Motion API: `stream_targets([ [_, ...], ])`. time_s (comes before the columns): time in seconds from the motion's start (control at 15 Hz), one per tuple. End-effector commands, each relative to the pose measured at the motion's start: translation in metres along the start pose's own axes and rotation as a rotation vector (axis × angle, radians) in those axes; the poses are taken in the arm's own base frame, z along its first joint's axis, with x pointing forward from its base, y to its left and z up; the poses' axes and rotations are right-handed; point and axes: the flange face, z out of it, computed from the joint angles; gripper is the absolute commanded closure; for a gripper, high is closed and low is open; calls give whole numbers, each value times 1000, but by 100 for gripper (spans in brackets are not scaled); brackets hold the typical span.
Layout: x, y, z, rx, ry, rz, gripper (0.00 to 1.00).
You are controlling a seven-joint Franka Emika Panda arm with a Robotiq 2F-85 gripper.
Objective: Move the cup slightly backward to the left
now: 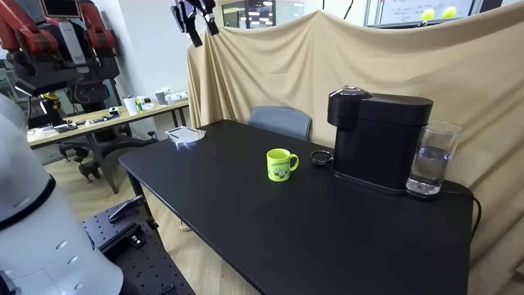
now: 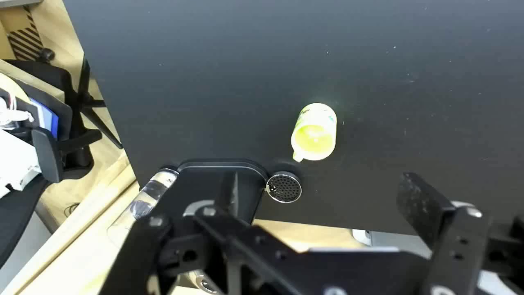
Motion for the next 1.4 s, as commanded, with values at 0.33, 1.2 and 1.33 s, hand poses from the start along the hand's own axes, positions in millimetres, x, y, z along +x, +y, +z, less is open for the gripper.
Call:
stream_targets([
  [0.33,1,0,-1,1,3,0,0],
  [1.2,63,11,93,164,6,-97,0],
  [1.33,84,11,128,208,9,-126,0],
])
